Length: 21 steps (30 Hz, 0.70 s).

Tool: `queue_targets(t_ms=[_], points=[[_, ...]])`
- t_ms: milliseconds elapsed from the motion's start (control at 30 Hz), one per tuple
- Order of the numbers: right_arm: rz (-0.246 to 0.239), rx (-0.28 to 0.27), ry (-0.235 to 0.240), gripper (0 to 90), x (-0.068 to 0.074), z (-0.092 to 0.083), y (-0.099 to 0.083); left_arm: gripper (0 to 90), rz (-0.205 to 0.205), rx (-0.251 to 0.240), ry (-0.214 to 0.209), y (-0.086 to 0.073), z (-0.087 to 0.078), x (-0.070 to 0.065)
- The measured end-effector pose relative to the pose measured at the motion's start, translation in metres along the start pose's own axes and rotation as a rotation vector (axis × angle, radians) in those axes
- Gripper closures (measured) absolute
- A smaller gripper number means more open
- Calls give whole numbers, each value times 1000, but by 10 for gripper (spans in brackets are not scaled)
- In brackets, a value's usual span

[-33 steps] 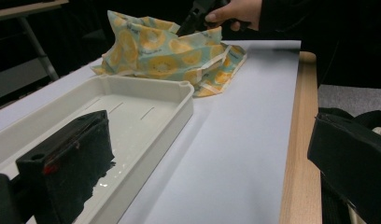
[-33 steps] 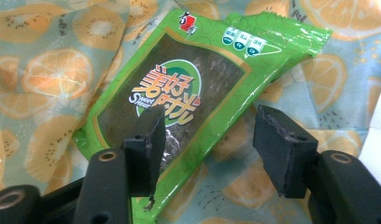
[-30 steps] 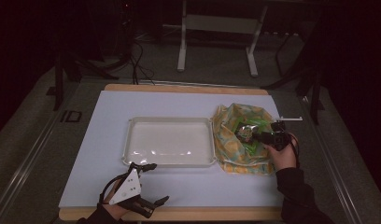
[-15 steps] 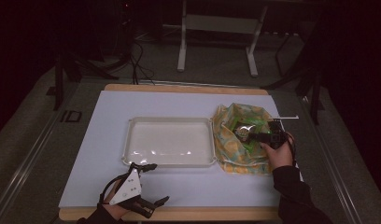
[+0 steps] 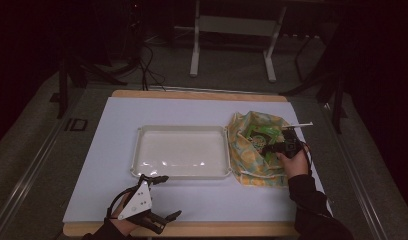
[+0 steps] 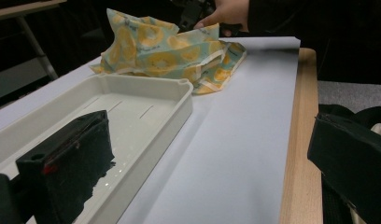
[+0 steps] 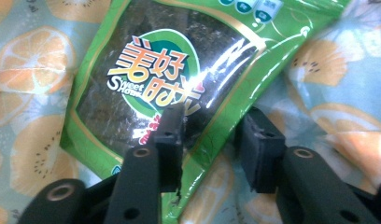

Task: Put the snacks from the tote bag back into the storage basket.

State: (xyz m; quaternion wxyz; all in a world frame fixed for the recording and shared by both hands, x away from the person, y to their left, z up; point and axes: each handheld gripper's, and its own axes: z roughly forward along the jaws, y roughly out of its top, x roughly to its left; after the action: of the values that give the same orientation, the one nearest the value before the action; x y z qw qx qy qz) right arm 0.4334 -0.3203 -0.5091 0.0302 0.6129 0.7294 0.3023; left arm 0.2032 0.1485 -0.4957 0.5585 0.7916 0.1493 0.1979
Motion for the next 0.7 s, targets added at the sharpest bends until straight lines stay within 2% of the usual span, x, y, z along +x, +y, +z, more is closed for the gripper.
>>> queue_targets(t_ms=[67, 167, 233, 300, 600, 700], points=[[8, 18, 14, 715, 1, 2, 1, 5, 0, 0, 0, 0, 0, 0], [-17, 42, 11, 798, 6, 4, 3, 5, 2, 2, -1, 0, 0, 0], [-61, 51, -31, 821, 14, 4, 4, 5, 3, 1, -1, 0, 0, 0], [-70, 47, -51, 847, 18, 4, 4, 5, 4, 2, 0, 0, 0, 0], [-25, 15, 9, 885, 12, -5, 3, 5, 3, 1, 1, 0, 0, 0], [-16, 0, 12, 887, 12, -12, 4, 5, 2, 0, 2, 0, 0, 0]])
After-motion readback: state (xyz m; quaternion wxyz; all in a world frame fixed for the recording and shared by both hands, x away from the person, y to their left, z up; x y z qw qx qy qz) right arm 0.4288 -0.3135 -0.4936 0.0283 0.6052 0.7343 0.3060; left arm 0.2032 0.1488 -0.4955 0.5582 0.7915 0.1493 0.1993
